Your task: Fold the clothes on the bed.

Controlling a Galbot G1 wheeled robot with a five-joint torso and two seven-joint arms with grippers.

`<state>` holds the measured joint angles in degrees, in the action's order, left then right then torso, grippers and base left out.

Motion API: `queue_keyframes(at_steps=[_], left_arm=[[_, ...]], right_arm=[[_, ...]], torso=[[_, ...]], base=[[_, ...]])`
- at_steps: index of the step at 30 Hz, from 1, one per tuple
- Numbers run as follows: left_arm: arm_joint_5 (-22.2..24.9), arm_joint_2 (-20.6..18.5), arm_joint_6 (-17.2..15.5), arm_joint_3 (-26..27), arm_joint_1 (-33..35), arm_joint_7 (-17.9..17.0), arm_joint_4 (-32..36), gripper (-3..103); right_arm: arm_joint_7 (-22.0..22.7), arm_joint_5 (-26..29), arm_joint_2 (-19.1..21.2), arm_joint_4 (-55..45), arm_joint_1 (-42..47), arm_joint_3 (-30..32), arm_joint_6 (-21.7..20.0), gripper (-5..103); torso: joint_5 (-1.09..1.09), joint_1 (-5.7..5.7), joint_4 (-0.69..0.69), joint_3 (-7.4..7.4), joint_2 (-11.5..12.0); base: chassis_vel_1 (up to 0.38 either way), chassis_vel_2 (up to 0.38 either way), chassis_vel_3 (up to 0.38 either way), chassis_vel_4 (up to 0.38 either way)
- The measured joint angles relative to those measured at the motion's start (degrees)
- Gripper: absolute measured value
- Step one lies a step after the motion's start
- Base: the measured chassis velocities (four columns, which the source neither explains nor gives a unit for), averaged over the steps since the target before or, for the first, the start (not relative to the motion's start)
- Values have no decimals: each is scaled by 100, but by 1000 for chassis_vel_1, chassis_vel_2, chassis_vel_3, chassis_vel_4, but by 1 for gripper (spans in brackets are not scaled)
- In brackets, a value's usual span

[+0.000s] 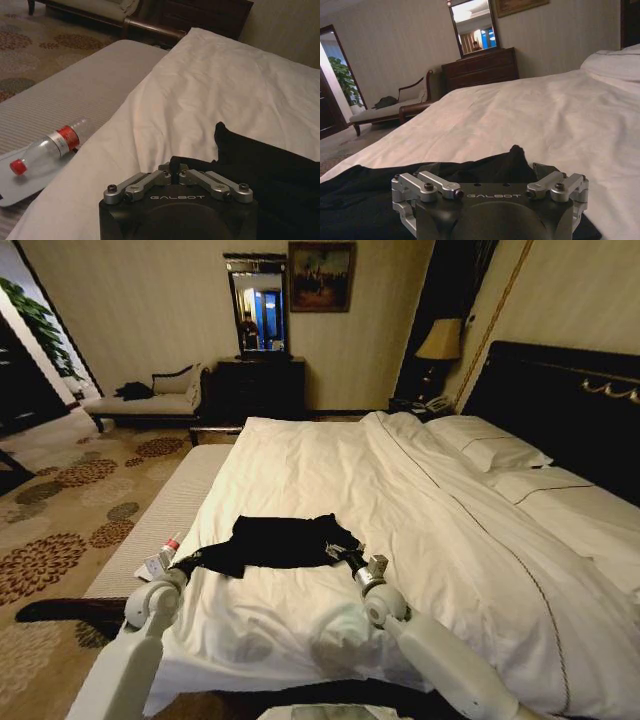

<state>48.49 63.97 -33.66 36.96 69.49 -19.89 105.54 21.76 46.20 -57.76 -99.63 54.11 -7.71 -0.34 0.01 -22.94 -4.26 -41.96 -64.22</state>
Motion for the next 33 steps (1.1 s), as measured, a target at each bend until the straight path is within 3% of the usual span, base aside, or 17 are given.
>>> queue_keyframes(at_steps=[7,16,27,31,32,33], left_arm=[[-405,10,70,-63,64,34,-639,2],[-472,87,152,-91,160,63,-762,2],[-538,145,211,-36,247,80,-668,2],[-557,159,211,-36,253,78,-633,2],[-572,167,211,-36,247,72,-627,2],[-577,171,207,-39,240,67,-627,2]], right_arm=[[162,481,-259,77,-215,-227,-265,100],[362,322,-613,498,-740,-628,-486,100],[935,21,-633,855,-1654,-1271,-1024,100],[1009,328,-678,1040,-1977,-1494,-1248,100],[1215,986,-763,1077,-2217,-1580,-1653,100],[1320,1287,-821,1087,-2303,-1592,-1814,100]], torso=[[-3,0,2,0,0],[-1,0,1,0,0],[-1,0,1,0,0],[-1,0,2,-1,1],[-2,-1,1,-1,1],[-1,0,1,-1,1]], base=[[0,0,0,0],[0,0,0,0],[0,0,0,0],[0,0,0,0],[0,0,0,0],[0,0,0,0]])
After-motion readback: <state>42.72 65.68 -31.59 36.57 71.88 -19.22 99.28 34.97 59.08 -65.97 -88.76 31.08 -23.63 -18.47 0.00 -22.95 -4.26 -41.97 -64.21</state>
